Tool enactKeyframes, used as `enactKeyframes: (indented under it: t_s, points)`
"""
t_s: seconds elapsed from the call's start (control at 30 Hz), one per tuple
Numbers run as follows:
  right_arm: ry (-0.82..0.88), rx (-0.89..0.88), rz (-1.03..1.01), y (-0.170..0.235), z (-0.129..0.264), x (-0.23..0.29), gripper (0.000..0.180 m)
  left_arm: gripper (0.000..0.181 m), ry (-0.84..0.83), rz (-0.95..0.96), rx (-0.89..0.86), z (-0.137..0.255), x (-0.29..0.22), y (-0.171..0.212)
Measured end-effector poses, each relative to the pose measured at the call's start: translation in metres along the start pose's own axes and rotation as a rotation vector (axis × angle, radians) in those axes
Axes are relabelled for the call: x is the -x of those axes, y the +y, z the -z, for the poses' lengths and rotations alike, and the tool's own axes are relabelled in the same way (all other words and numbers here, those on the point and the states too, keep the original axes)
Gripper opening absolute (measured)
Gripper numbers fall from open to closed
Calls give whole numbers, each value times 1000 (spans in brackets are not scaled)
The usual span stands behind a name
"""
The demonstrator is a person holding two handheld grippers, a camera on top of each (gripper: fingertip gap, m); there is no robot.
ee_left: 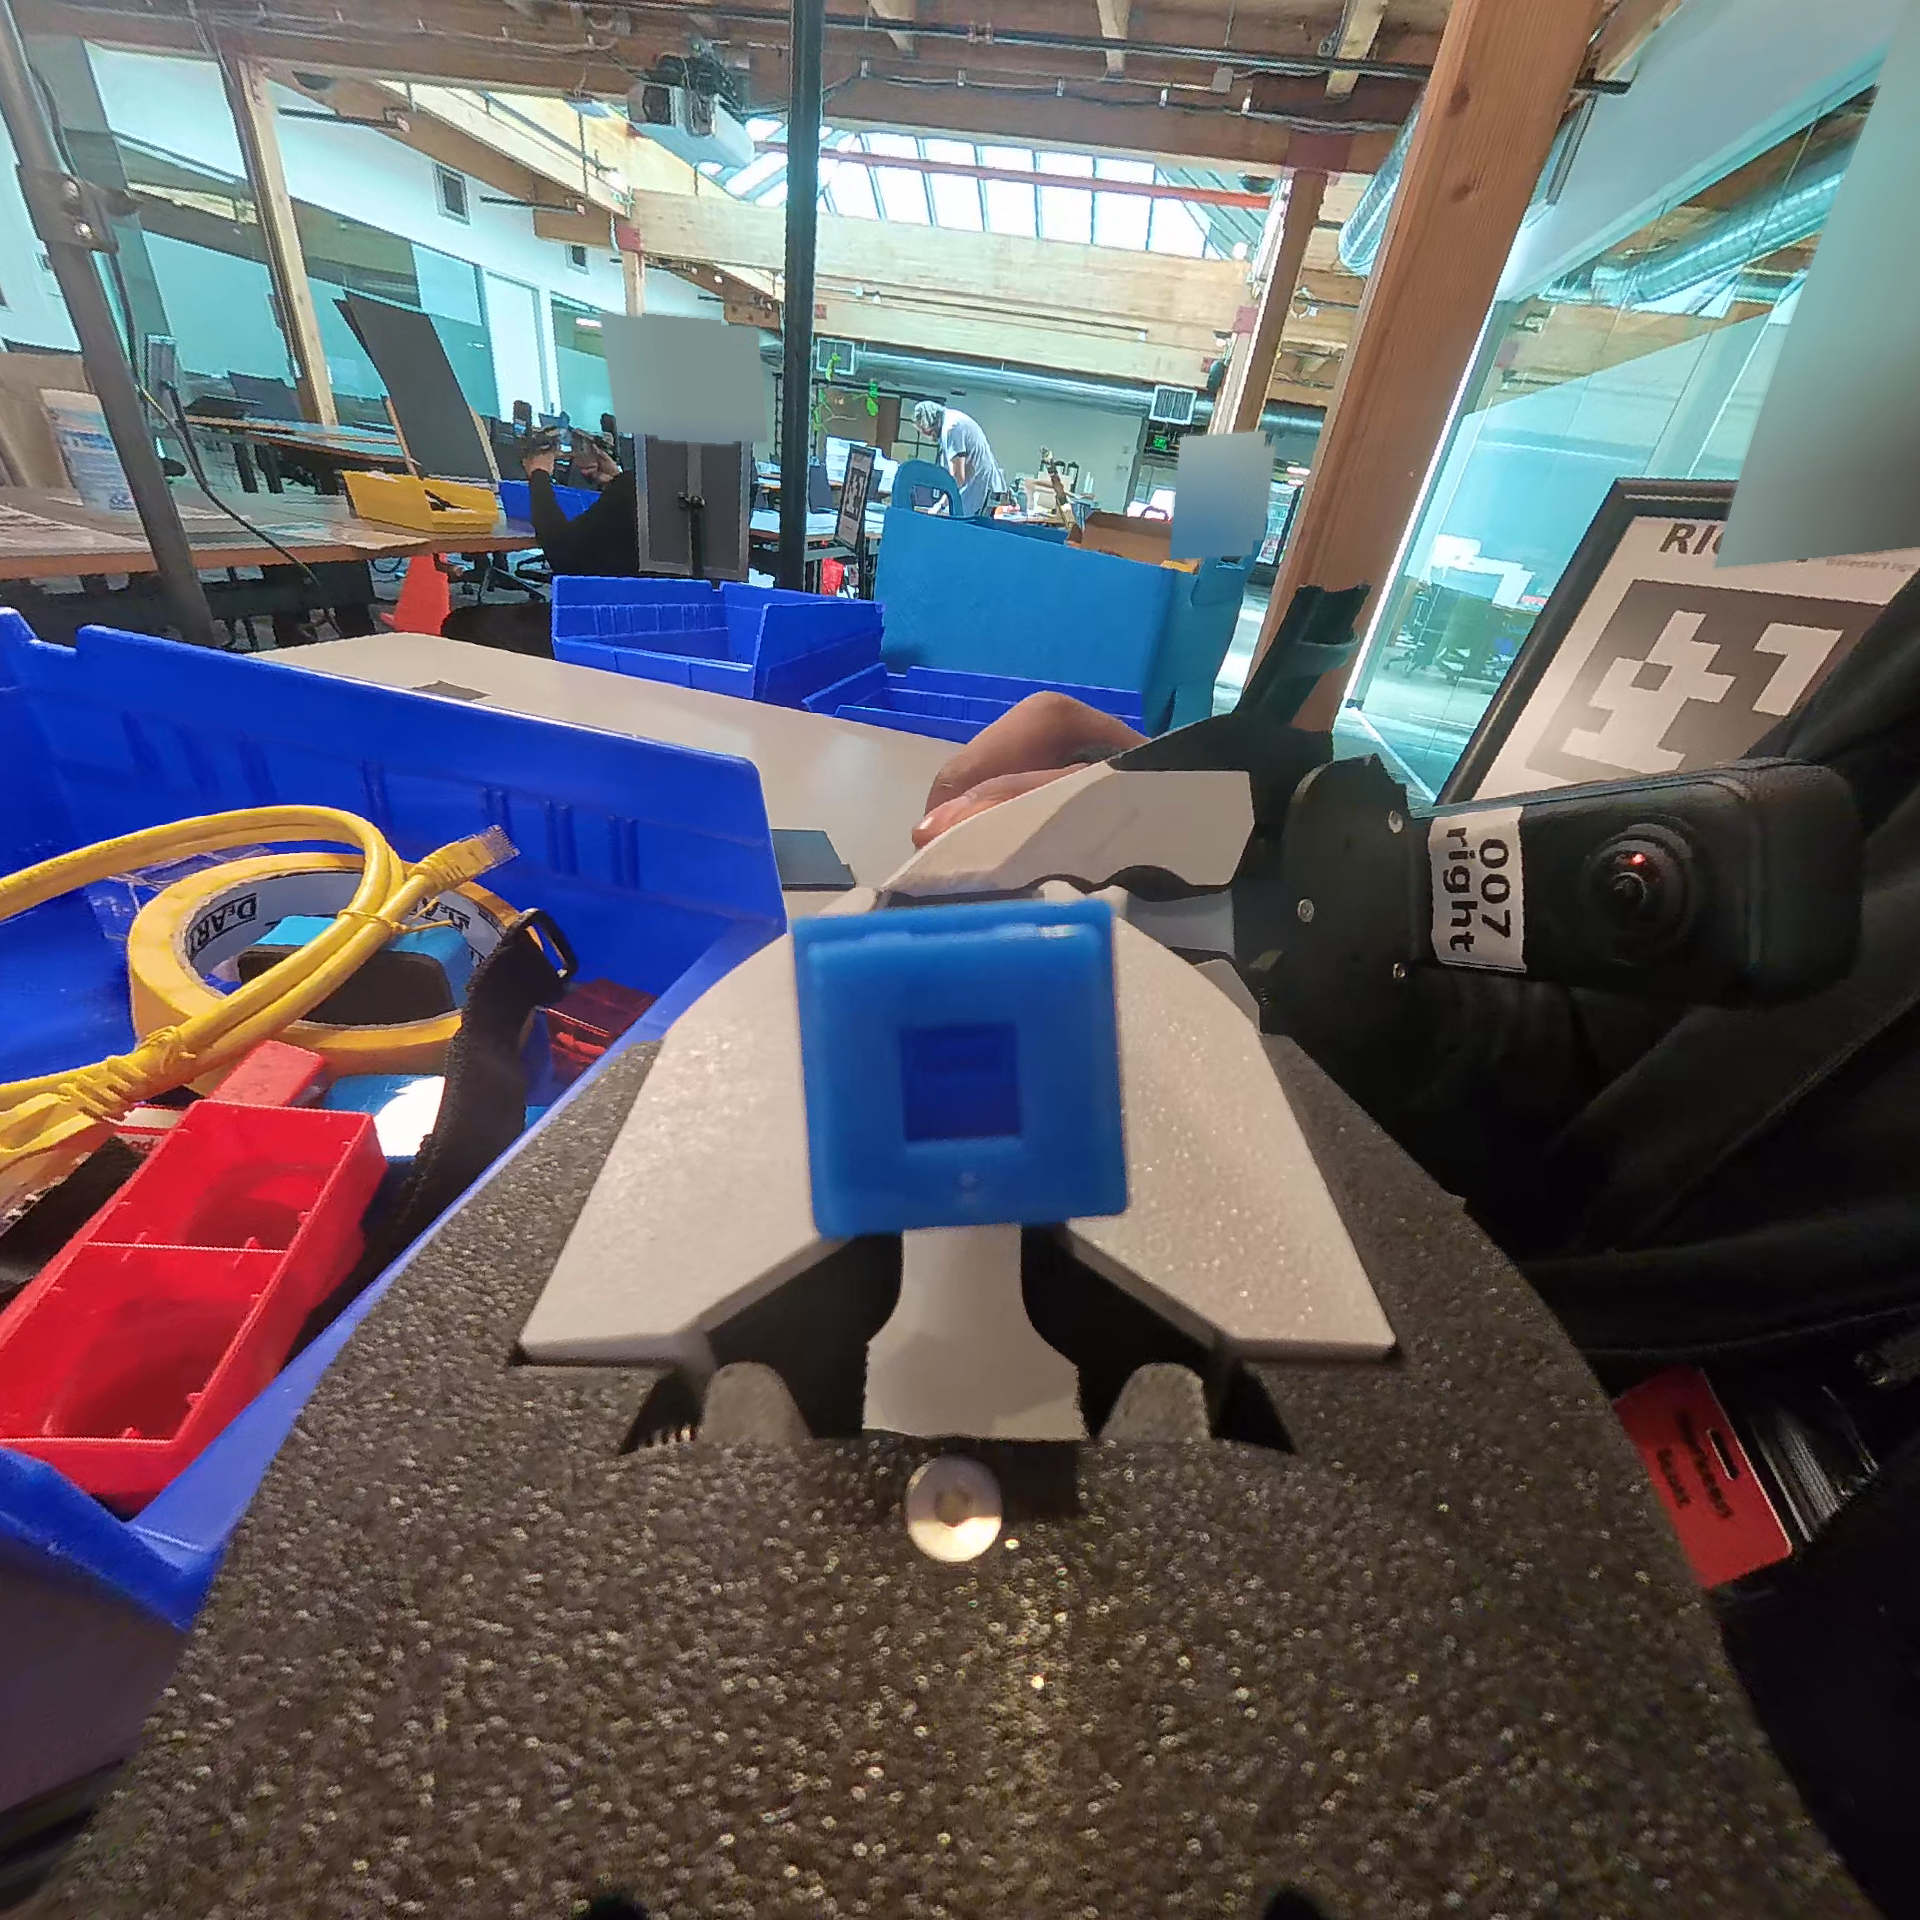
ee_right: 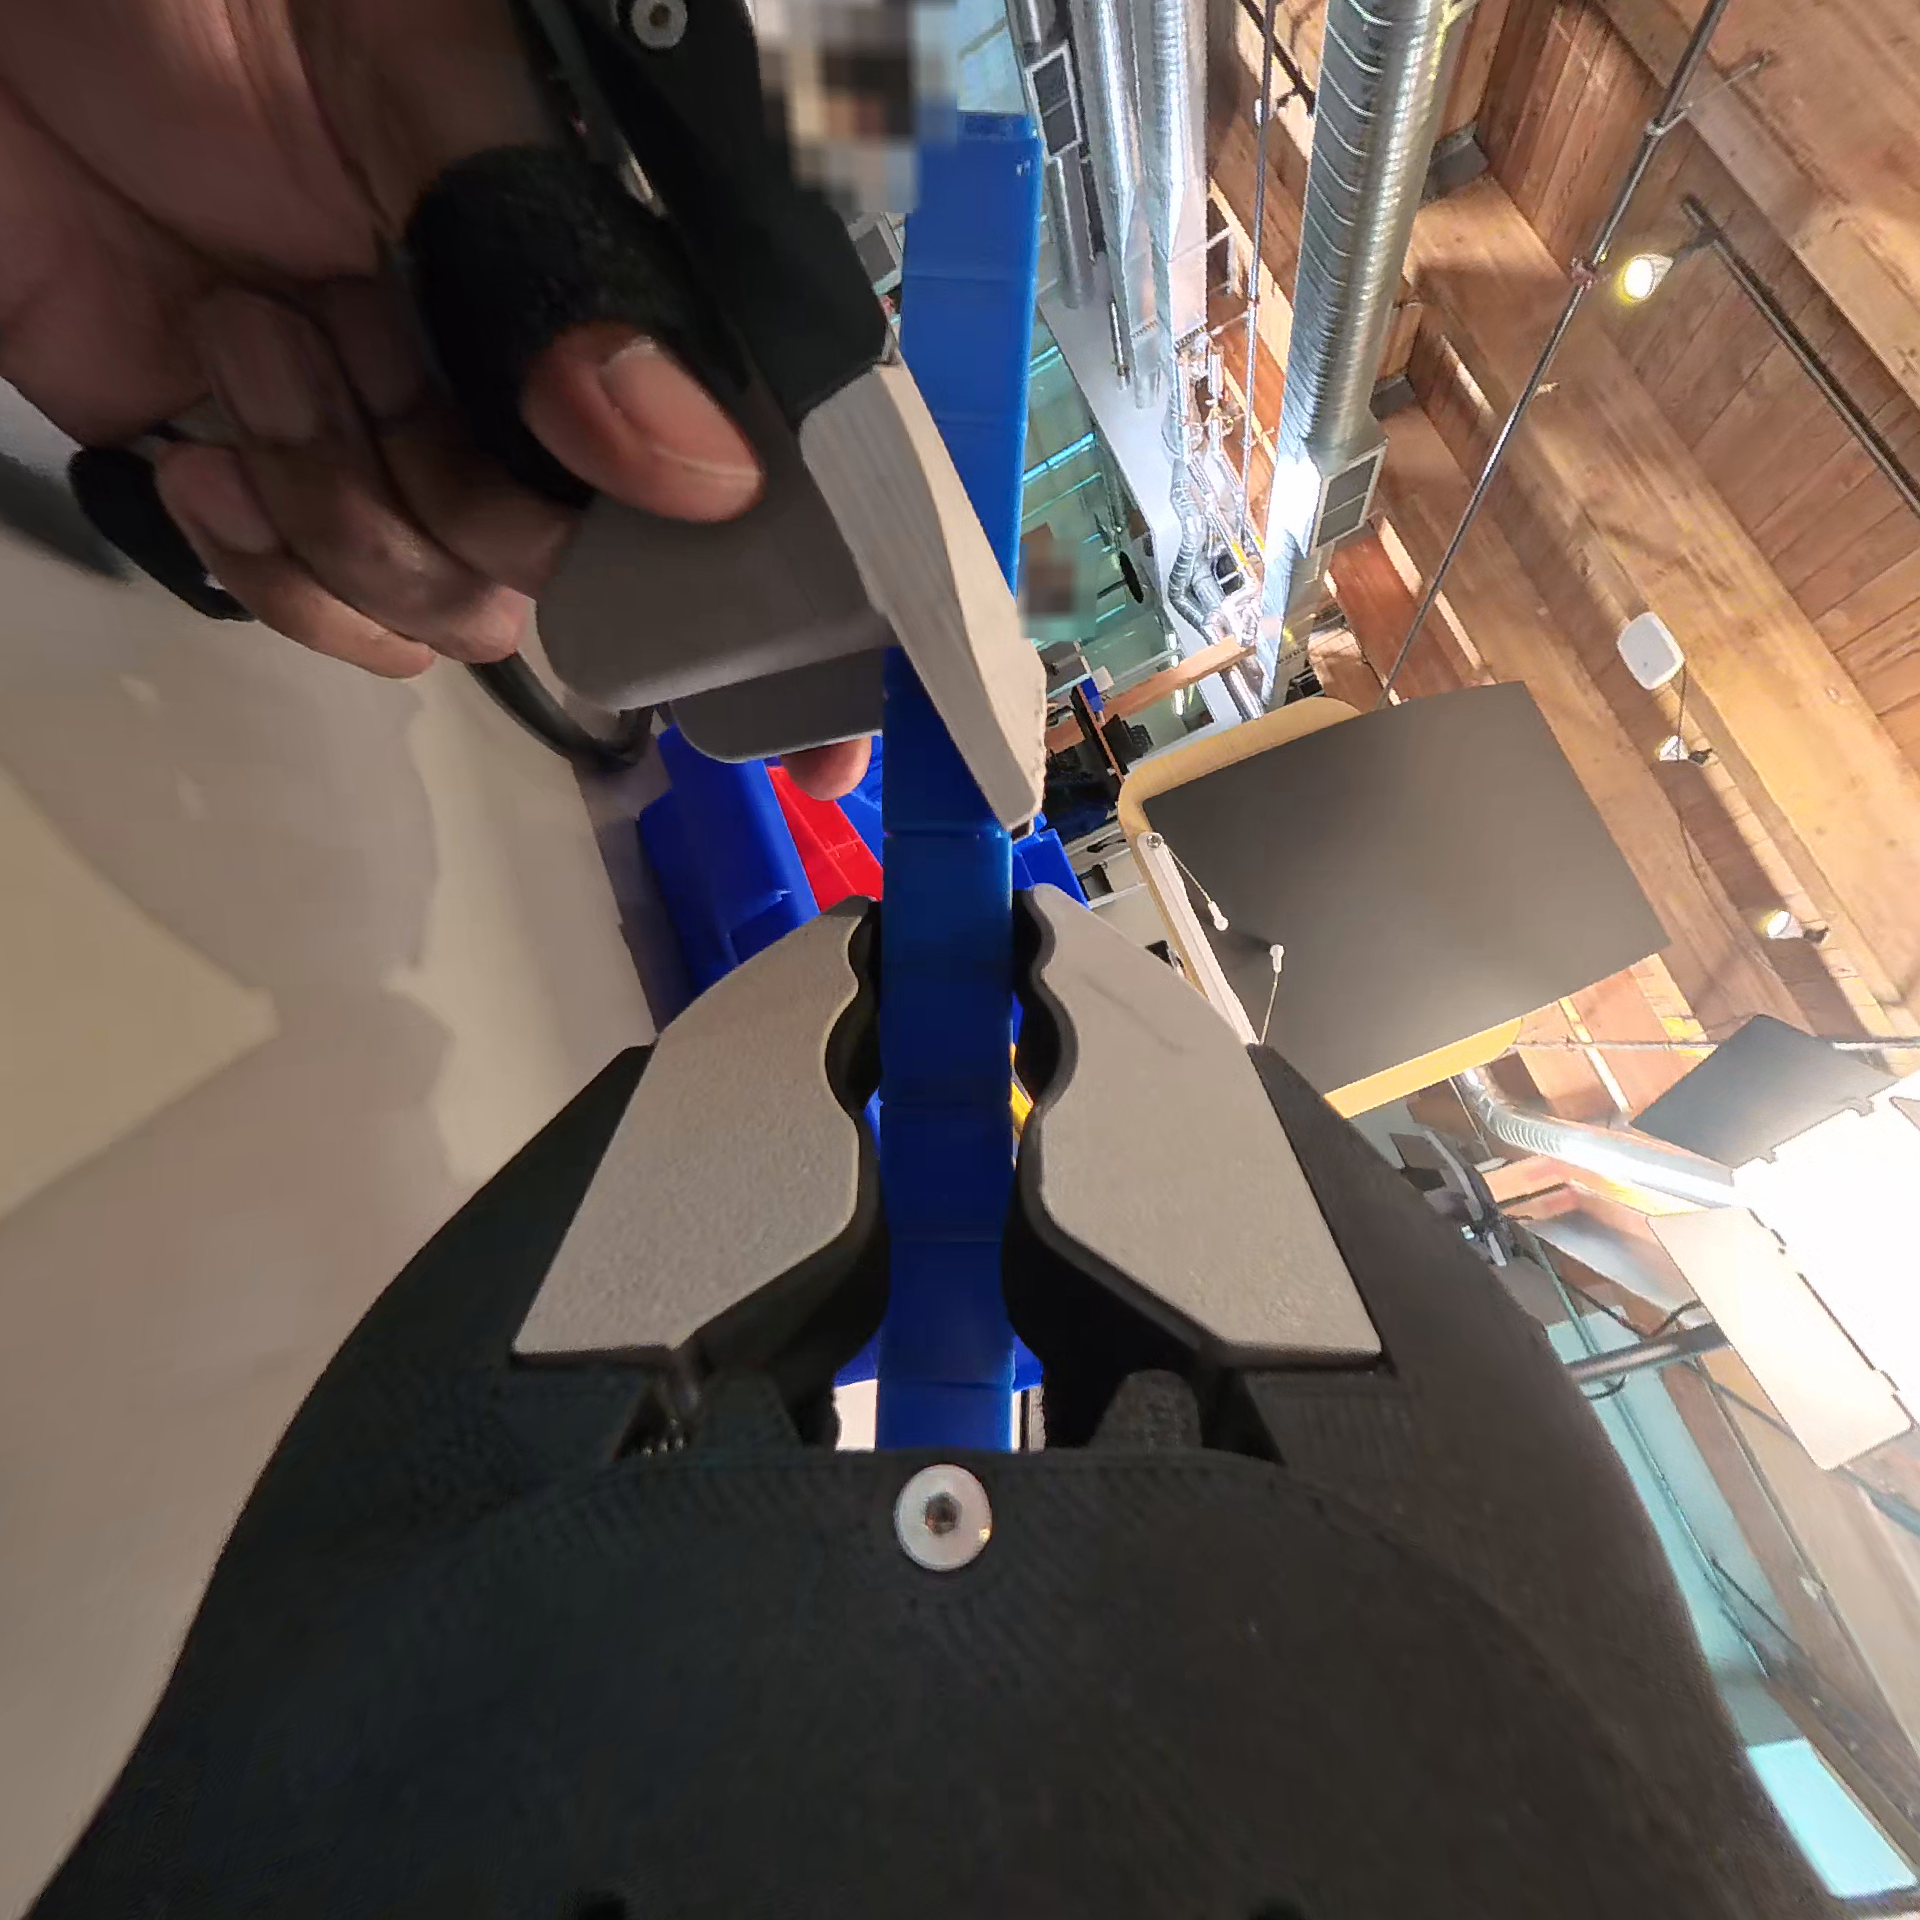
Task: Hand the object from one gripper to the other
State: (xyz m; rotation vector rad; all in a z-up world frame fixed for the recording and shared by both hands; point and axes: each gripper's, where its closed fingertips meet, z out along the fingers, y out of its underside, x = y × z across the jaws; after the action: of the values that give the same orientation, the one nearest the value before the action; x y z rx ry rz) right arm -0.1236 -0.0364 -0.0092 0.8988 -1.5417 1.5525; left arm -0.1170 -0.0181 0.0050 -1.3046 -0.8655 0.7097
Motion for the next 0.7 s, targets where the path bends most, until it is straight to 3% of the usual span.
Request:
enactKeyframes:
  t_s: [0.43,0.53,0.57,0.63,0.7]
  points:
    - [5,-21,52,-5,7,-8,22,26,21,40,1,2,-7,-10]
    - [31,97,38,37,11,-25,22,25,-24,142,-211,47,11,-52]
    - [33,94,-39,44,14,-33,22,21,-109,109,-185,64,22,-54]
    - [37,37,-216,40,19,-50,22,23,-294,-9,38,79,39,-32]
    - [5,-24,-381,30,18,-54,22,22,-284,-9,249,71,32,-4]
